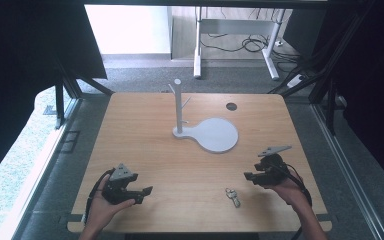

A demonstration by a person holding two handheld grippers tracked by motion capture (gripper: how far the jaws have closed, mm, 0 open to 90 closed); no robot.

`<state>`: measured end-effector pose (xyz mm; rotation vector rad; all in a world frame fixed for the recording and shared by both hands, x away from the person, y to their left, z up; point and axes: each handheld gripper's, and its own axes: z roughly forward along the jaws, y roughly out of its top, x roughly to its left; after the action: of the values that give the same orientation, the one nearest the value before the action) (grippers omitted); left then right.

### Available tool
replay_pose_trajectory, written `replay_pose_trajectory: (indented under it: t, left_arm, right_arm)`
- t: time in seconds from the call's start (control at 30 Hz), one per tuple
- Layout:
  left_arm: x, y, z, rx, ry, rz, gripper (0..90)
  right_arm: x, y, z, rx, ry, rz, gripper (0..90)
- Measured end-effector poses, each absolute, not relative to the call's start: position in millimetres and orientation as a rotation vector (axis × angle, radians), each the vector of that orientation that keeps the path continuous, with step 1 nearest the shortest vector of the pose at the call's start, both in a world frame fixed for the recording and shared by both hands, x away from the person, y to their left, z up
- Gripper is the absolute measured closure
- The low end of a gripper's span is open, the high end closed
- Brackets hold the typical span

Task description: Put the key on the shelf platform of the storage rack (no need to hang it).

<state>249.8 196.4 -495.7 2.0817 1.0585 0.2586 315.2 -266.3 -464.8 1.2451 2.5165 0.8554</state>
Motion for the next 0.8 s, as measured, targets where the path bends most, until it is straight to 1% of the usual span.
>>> replay_pose_trajectory:
  t: [0.17,0.2,0.23,0.4,0.8]
  left_arm:
    - [249,199,-497,2.066,1.069,0.246,25.4]
    - [249,201,-496,2.062,1.067,0.244,25.4]
    - [248,204,-494,2.041,1.078,0.244,25.4]
    - [251,207,-494,2.046,1.096,0.267,25.5]
    - [247,199,-490,2.068,1.073,0.304,25.5]
  right_arm:
    - [321,-250,-452,1.217,2.592,0.805,43.1]
    - [321,-250,-452,1.217,2.592,0.805,43.1]
    - [322,-246,-443,1.191,2.615,0.790,43.1]
    - [325,-243,-431,1.180,2.634,0.803,43.4]
    - [319,-233,-437,1.155,2.707,0.741,43.9]
